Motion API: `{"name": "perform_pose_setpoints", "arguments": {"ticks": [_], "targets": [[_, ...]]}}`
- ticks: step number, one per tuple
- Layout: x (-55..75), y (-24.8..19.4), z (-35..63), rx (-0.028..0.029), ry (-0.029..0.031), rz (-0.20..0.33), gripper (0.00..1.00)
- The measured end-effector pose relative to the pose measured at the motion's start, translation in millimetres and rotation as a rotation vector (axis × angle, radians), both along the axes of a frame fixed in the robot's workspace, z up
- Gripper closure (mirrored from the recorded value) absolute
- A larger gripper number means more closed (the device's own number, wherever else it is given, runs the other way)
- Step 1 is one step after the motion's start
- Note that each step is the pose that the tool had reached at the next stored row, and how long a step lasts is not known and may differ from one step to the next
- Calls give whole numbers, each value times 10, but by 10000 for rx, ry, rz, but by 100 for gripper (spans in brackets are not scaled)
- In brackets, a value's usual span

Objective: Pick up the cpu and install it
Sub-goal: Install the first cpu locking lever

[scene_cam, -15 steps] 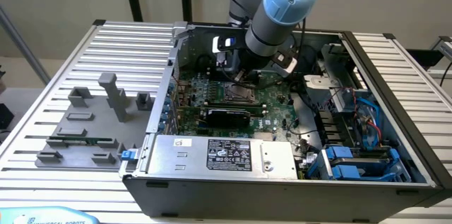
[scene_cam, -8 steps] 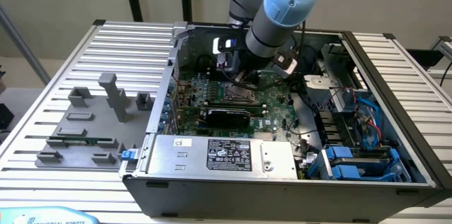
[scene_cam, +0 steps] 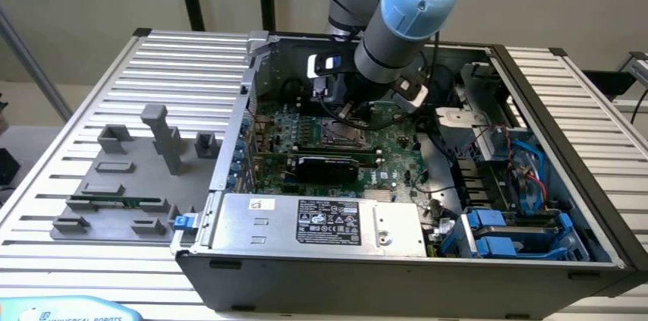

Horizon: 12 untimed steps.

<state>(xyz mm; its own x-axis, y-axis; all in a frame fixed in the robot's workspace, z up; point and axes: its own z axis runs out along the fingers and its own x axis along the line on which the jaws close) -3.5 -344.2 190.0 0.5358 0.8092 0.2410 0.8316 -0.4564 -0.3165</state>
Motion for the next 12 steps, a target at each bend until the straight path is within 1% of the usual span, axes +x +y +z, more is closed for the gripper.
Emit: {"name": "perform_pose_setpoints", "arguments": {"ticks": [5,8,12], "targets": [[-7,-1,18,25,-1,3,89],[-21,-1,50,27,0,2,89],[-34,10,59,24,1,2,89]]}}
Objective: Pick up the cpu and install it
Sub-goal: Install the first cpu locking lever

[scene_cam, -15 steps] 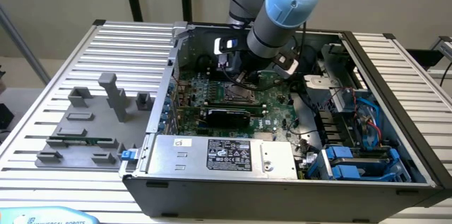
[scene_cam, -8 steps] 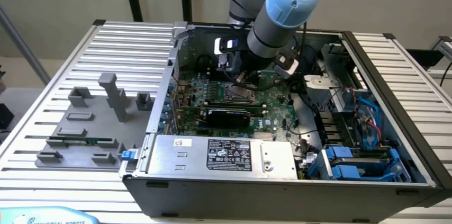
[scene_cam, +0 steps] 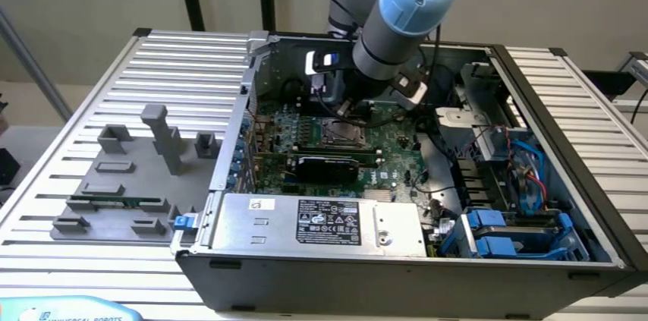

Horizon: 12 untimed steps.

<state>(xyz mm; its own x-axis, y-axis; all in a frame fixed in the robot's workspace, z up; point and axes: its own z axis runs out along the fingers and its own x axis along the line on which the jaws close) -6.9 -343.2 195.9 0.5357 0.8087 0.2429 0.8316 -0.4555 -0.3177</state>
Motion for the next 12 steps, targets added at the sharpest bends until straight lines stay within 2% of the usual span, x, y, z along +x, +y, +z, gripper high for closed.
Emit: {"name": "perform_pose_setpoints", "arguments": {"ticks": [6,12], "targets": [[-1,30,0,2,0,1,89],[-2,19,-1,3,0,2,89]]}}
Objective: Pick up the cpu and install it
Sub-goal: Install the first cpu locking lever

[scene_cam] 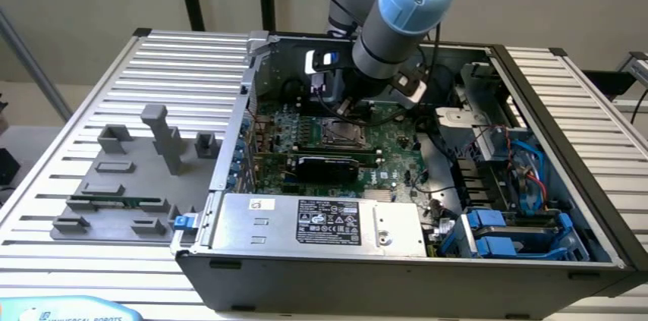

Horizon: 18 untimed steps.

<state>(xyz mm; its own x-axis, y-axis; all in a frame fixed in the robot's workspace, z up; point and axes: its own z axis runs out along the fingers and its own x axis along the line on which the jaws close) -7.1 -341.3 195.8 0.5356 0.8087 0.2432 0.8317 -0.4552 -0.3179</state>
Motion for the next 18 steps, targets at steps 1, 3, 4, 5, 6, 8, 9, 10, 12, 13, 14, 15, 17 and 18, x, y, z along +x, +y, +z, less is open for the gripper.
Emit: {"name": "perform_pose_setpoints", "arguments": {"ticks": [1,3,4,5,6,8,9,10,12,13,14,15,17,18], "targets": [[0,-6,0,-1,0,1,89],[0,-19,0,1,-1,5,89],[0,-25,0,2,-1,8,89],[0,-30,0,0,0,10,89],[0,-32,0,1,0,12,89],[4,-33,-1,1,0,20,89],[7,-34,-1,0,0,24,89],[11,-34,-1,0,1,29,89],[16,-37,-2,2,0,40,89],[16,-38,-2,4,-2,44,89],[16,-39,-2,4,-1,48,89],[17,-41,-2,3,-1,52,89],[16,-46,0,-1,1,56,89],[16,-48,0,-1,1,57,89]]}}
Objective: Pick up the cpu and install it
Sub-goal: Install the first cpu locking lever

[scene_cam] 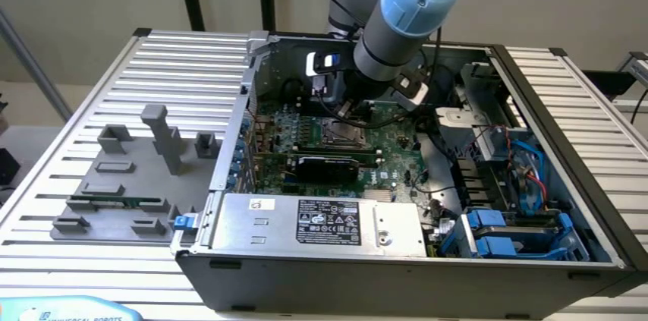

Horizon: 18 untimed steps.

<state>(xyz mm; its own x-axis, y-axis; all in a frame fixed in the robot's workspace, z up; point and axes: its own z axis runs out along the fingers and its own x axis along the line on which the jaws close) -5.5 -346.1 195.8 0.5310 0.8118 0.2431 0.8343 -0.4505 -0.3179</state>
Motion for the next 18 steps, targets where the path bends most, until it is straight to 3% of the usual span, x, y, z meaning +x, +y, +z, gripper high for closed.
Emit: {"name": "perform_pose_setpoints", "arguments": {"ticks": [18], "targets": [[-47,-2,-1,19,-1,1,89]]}}
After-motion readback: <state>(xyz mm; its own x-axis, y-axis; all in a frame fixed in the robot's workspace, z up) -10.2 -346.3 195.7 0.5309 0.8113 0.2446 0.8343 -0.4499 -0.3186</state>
